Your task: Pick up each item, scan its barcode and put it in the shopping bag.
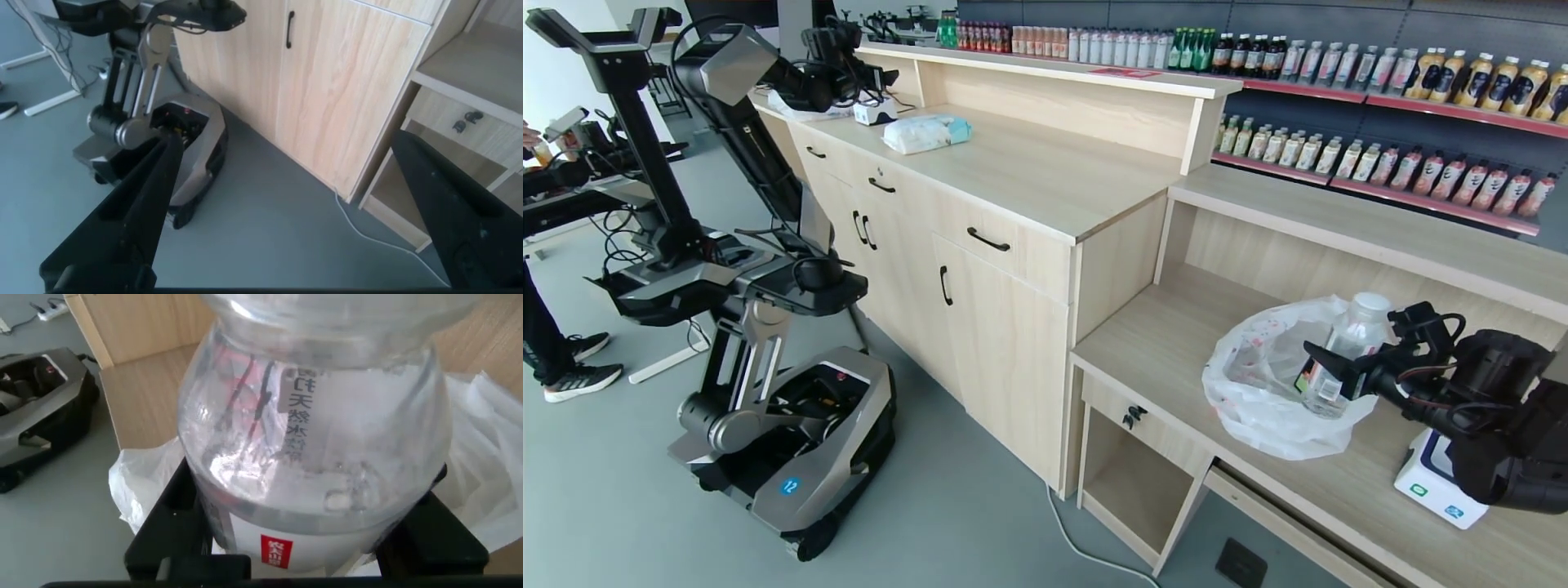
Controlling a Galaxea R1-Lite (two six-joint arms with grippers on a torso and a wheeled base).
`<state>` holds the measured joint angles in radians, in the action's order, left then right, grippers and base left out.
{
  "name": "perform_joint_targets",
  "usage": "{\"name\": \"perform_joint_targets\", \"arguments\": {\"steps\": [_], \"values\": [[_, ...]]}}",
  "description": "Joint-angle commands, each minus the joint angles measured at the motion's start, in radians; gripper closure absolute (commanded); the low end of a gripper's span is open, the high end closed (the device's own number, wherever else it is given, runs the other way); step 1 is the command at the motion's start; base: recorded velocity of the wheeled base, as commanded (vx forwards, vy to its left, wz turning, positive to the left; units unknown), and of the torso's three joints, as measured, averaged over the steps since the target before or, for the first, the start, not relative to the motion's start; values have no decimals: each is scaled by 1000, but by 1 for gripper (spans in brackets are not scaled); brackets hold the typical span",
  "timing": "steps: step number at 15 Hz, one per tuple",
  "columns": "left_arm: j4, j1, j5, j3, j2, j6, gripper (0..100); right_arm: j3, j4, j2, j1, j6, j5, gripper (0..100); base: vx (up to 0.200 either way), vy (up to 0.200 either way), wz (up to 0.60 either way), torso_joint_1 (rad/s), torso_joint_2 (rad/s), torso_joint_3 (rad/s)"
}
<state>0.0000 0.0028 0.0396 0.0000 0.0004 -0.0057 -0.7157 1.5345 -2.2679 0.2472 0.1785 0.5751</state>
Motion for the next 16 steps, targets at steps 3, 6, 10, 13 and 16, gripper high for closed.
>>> {"name": "perform_joint_targets", "arguments": {"steps": [3,6,10,13,16], "values": [[0,0,0,0,0,0,0,-108,6,-32,-14,-28,0,100,0,0,0,0,0,0],[0,0,0,0,0,0,0,-180,6,-84,-25,-28,0,100,0,0,0,0,0,0],[0,-1,0,0,0,0,0,-186,36,-167,-45,-21,6,100,0,0,0,0,0,0],[0,0,0,0,0,0,0,-202,36,-205,-45,-2,8,100,0,0,0,0,0,0],[0,0,0,0,0,0,0,-217,36,-231,-40,19,8,100,0,0,0,0,0,0]]}}
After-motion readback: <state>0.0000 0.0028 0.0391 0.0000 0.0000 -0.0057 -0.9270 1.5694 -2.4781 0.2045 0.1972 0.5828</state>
